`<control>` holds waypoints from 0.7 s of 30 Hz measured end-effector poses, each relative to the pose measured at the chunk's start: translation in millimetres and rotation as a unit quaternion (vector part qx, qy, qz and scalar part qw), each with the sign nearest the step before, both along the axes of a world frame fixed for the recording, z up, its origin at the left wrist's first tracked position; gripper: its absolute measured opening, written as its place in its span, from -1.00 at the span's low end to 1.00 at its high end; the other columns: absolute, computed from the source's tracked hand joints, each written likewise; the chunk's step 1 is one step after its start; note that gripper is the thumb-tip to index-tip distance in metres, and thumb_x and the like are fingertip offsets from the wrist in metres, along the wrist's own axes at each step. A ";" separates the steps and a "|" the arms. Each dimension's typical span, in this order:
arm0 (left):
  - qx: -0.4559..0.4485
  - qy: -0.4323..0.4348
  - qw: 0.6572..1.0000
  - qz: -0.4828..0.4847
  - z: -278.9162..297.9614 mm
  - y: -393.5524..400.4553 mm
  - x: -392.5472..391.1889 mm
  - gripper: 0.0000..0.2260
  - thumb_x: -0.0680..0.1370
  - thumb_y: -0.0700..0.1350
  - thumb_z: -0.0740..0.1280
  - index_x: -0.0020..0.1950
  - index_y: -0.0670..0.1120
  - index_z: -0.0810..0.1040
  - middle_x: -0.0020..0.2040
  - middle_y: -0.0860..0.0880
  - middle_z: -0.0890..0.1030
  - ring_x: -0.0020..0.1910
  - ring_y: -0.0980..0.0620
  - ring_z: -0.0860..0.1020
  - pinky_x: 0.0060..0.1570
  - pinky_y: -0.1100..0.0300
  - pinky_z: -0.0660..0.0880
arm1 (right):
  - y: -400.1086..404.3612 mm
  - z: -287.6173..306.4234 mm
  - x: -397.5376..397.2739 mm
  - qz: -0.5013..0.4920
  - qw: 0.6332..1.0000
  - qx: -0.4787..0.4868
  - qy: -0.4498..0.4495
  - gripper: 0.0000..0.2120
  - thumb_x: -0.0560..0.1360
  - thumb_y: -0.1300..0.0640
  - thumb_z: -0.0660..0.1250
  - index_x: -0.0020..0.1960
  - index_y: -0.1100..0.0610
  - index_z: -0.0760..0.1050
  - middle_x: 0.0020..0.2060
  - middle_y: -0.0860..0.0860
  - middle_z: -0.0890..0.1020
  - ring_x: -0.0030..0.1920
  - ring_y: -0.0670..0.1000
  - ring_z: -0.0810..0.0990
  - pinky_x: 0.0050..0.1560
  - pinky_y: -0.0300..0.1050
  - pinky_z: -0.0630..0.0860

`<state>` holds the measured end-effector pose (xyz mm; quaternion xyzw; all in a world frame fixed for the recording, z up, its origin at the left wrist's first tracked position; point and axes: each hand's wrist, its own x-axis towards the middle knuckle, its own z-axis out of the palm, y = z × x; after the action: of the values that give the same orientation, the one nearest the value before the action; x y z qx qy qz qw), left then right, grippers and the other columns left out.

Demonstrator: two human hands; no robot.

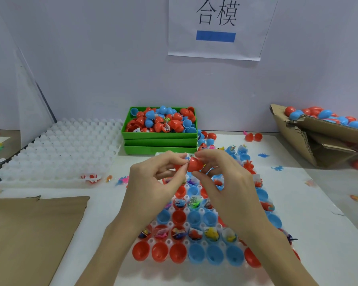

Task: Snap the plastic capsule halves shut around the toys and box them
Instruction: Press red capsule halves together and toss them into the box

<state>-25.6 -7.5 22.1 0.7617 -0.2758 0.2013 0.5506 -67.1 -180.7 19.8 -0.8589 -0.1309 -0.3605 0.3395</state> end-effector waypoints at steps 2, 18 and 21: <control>-0.014 0.008 1.000 -0.008 -0.3 0.6 -0.1 -0.93 0.56 -0.26 0.49 0.01 -0.12 0.72 0.05 0.11 0.75 0.03 0.20 0.72 -0.02 0.33 0.64 | -1.1 1.9 -0.5 0.020 0.999 0.025 0.008 -0.73 0.52 0.19 0.50 0.20 0.08 0.61 -0.01 -0.10 0.65 -0.01 -0.19 0.59 0.03 -0.47 0.50; -0.038 0.039 0.998 -0.018 5.5 0.3 -2.8 -0.84 0.57 -0.28 0.47 0.09 -0.07 0.73 -0.05 0.14 0.75 -0.01 0.14 0.73 0.01 0.30 0.64 | 2.4 0.3 -1.4 0.129 0.976 0.168 0.050 -0.74 0.56 0.23 0.45 0.23 0.10 0.58 0.04 -0.16 0.69 0.14 -0.07 0.69 0.12 -0.22 0.62; -0.054 0.044 0.997 -0.023 6.2 1.5 -2.6 -0.85 0.56 -0.31 0.48 0.07 -0.12 0.73 0.01 0.11 0.76 0.02 0.16 0.73 0.02 0.28 0.65 | 6.1 -1.7 -2.8 0.119 0.973 0.190 0.051 -0.73 0.55 0.15 0.45 0.23 0.07 0.58 0.05 -0.18 0.70 0.14 -0.07 0.69 0.10 -0.23 0.62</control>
<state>-28.1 -6.0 28.2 0.7327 -0.2573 0.1696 0.6068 -69.9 -174.5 18.1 -0.7741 -0.1437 -0.2919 0.5431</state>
